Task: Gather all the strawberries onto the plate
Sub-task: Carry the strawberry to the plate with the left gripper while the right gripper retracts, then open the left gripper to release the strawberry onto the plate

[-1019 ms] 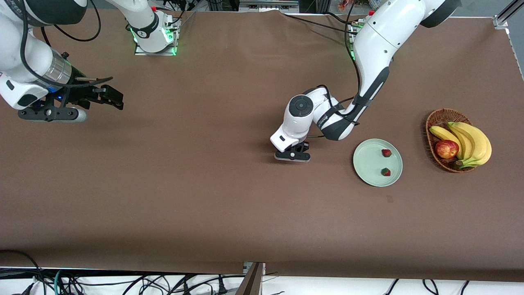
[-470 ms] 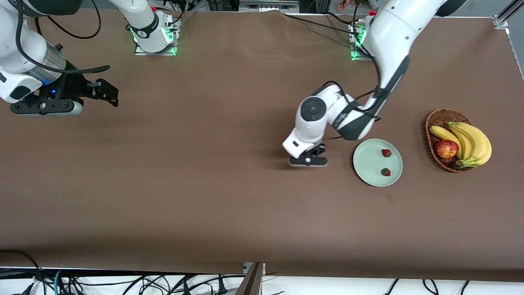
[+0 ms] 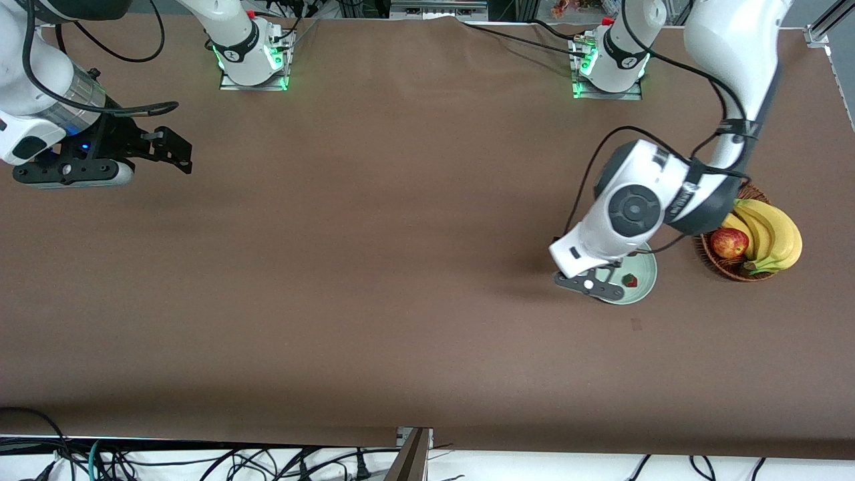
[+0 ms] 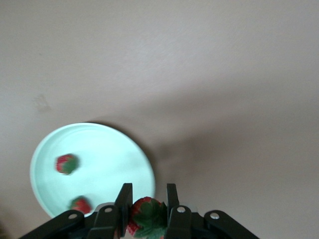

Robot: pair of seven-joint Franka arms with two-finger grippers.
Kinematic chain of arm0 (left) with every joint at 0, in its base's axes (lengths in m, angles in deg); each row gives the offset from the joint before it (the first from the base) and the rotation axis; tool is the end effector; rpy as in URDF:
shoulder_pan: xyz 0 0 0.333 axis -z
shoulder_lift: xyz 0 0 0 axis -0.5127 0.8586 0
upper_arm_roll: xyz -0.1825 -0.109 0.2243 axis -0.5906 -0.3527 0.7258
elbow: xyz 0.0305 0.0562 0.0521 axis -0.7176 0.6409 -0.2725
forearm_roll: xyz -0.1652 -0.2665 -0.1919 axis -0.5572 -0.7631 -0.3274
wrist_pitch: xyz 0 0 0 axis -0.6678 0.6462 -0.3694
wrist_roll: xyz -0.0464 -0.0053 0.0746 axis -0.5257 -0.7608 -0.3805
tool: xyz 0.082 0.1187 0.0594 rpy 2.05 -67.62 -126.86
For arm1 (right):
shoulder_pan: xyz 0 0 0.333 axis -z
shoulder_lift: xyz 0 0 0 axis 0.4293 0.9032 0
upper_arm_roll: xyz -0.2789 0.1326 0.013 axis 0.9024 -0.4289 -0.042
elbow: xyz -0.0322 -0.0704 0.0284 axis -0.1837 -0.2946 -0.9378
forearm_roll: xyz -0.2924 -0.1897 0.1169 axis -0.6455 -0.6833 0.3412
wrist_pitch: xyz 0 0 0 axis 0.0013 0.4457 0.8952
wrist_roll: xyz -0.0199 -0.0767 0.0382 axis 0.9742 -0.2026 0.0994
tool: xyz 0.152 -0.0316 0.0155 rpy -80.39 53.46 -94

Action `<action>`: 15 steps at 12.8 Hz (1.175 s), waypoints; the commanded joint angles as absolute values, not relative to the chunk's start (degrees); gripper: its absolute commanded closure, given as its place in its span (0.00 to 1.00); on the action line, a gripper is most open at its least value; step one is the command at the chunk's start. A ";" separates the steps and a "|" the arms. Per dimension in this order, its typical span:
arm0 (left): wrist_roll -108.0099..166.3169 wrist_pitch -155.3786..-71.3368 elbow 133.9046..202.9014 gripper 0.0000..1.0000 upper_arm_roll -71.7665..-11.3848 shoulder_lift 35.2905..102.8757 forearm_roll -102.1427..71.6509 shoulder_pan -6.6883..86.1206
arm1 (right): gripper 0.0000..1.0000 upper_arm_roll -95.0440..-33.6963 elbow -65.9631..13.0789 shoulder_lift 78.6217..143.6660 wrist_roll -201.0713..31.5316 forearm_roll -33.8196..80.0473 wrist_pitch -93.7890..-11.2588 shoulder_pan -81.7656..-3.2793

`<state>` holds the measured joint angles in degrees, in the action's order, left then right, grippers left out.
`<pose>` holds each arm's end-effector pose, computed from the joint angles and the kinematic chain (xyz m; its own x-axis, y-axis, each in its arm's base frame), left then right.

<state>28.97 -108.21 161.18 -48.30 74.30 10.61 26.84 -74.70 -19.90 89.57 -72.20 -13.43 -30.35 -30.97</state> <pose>0.6113 -0.1725 0.2836 0.9326 -0.3336 -0.1378 -0.3432 -0.9378 -0.0518 0.5326 0.0984 0.5378 0.9986 0.0501 -0.0185 0.0499 -0.9987 -0.0073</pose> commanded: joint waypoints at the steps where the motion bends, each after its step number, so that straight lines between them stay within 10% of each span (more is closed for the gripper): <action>1: 15.02 -108.25 162.90 0.98 -49.00 75.27 9.65 22.34 | 0.00 -75.62 -21.38 87.86 -73.23 -14.17 -31.03 -29.99; 7: 12.77 -123.18 173.71 0.80 -48.74 76.16 16.67 19.68 | 0.00 -74.57 -21.73 87.33 -74.38 -14.08 -31.12 -29.99; 9: 12.77 -123.28 173.72 0.00 -48.74 76.42 16.77 19.59 | 0.00 -74.65 -21.73 87.68 -74.38 -14.00 -31.38 -29.99; 15: 13.47 -113.39 170.74 0.00 -49.44 68.36 15.46 19.85 | 0.00 -73.34 -21.38 87.86 -77.01 -13.91 -31.30 -29.91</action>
<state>13.28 -119.56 171.14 -48.53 74.46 15.78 20.26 -73.53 -20.23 89.03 -74.86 -13.50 -30.69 -30.58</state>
